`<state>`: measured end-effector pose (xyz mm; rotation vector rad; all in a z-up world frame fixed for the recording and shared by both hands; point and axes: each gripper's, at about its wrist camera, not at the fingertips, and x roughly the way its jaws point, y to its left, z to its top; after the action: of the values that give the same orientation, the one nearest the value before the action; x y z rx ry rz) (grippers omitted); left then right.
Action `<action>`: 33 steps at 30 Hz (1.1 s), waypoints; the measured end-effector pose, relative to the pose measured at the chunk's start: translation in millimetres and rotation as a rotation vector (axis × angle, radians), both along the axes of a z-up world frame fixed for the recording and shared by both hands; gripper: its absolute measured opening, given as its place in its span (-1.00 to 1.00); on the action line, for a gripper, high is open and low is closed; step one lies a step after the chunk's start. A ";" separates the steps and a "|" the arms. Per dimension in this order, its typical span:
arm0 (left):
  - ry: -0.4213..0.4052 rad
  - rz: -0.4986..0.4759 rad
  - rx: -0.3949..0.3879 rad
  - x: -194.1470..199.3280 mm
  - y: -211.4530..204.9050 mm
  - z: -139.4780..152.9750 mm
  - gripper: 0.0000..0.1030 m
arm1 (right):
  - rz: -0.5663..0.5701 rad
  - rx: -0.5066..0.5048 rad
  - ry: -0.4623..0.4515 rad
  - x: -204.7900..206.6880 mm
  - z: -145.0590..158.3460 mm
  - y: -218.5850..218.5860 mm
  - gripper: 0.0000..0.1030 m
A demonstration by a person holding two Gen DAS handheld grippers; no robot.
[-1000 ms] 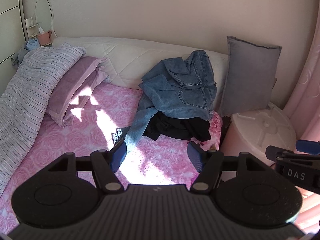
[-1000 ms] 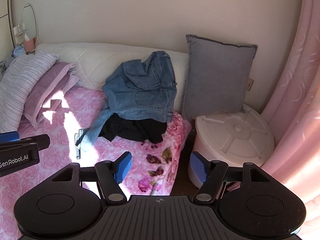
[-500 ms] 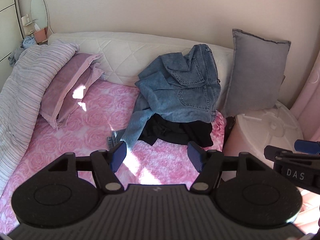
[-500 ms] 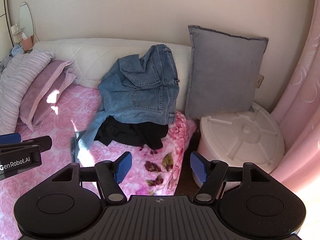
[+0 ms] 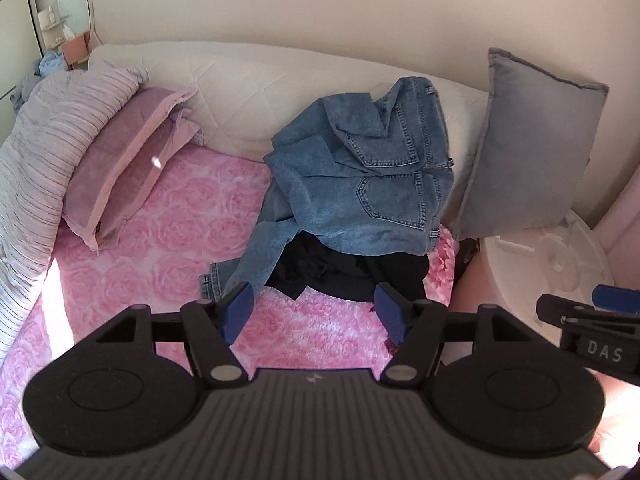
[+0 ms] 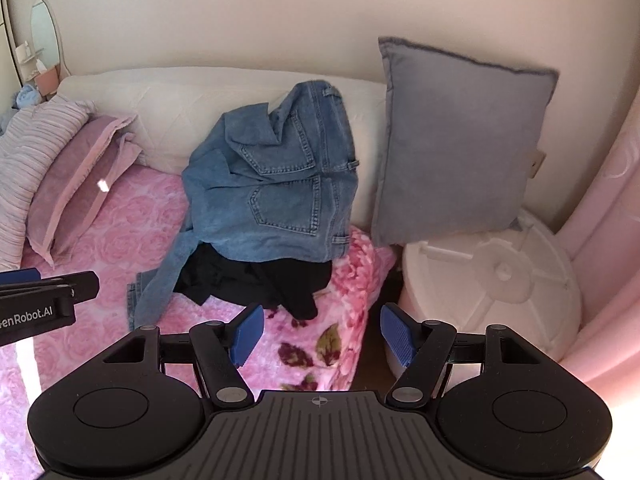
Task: Fold clothes
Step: 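Grasp the blue jeans with both grippers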
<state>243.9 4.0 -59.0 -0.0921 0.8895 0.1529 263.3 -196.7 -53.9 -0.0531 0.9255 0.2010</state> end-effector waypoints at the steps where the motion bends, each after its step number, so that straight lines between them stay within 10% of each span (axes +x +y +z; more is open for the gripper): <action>1: 0.006 0.003 -0.002 5.7 0.2 -1.4 0.24 | 0.005 0.012 0.008 6.8 -2.8 -2.1 0.33; 12: 0.055 0.037 0.016 73.5 18.2 -39.9 0.20 | 0.039 0.067 0.142 85.0 -52.7 -12.6 0.32; 33: 0.130 -0.024 -0.026 249.9 28.3 -121.1 0.16 | 0.028 -0.008 0.075 246.6 -130.5 3.8 0.32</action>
<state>493.8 32.3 -180.1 -0.0962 1.0225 0.1265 510.0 -192.9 -184.4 -0.0668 1.0004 0.2267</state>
